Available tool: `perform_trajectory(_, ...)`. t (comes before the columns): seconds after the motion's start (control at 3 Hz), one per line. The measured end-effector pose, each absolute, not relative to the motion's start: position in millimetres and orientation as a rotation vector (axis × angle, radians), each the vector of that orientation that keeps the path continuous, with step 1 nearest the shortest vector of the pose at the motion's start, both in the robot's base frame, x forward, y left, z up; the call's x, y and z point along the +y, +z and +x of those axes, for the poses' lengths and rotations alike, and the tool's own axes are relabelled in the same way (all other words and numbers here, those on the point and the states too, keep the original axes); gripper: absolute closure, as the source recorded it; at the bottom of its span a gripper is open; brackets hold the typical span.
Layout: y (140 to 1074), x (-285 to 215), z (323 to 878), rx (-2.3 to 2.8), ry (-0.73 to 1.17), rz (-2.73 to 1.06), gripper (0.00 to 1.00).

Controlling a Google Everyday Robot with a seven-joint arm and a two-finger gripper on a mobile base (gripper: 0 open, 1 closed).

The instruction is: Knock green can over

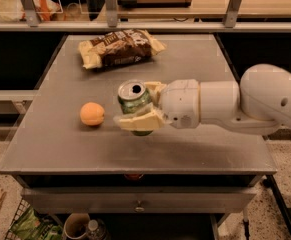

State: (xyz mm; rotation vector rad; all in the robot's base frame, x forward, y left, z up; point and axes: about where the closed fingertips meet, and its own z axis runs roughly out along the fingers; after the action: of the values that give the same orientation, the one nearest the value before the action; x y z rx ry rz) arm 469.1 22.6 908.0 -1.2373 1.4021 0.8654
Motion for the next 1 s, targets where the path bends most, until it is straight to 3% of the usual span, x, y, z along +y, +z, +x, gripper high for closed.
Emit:
perform_trajectory(0.33, 937.5, 8.7, 485.0, 1.47, 0.793, -1.406, 1.0)
perform_trajectory(1.0, 913.1, -9.1, 495.2, 1.756, 0.667, -1.812, 1.0)
